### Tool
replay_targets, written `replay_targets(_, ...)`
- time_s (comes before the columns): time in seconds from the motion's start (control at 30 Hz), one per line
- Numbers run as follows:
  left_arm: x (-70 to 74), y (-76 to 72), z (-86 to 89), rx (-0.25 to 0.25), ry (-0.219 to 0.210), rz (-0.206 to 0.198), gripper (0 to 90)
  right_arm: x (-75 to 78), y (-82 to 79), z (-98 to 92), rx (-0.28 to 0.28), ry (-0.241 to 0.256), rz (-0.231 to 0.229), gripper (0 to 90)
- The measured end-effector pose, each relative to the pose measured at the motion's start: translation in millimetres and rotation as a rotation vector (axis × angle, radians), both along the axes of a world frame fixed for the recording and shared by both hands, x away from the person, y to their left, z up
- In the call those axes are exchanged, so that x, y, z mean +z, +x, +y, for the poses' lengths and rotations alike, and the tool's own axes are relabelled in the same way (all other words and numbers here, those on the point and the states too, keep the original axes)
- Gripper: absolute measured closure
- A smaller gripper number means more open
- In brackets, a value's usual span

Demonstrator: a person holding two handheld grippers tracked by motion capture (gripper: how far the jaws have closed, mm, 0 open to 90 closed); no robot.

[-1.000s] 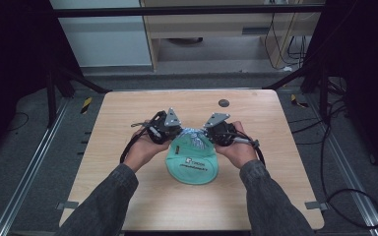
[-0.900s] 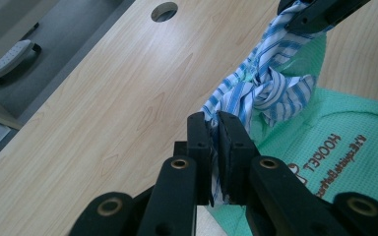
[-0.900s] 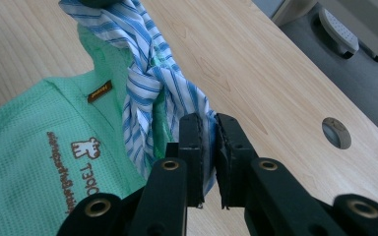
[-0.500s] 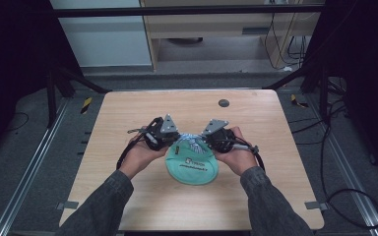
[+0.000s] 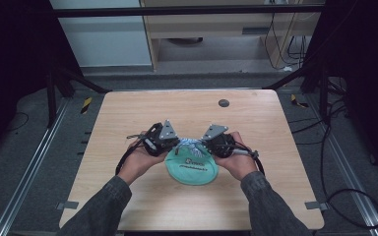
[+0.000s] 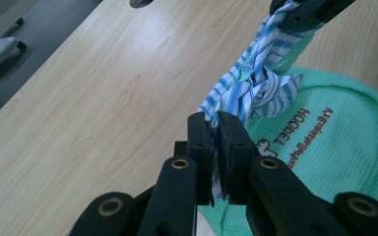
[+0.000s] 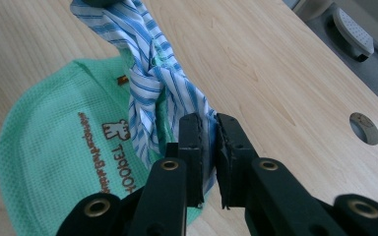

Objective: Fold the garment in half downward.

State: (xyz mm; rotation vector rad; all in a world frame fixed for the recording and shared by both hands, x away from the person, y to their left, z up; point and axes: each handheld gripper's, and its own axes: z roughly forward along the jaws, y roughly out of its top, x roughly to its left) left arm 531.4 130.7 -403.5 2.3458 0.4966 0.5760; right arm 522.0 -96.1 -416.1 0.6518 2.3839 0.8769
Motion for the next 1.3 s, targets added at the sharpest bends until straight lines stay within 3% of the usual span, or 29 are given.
replay_targets(1.3,-17.6,-24.2,9.3,-0.013,-0.018,0.019,84.6,-10.3,-26.1,2.5,0.054,-0.021,0.006,81.2)
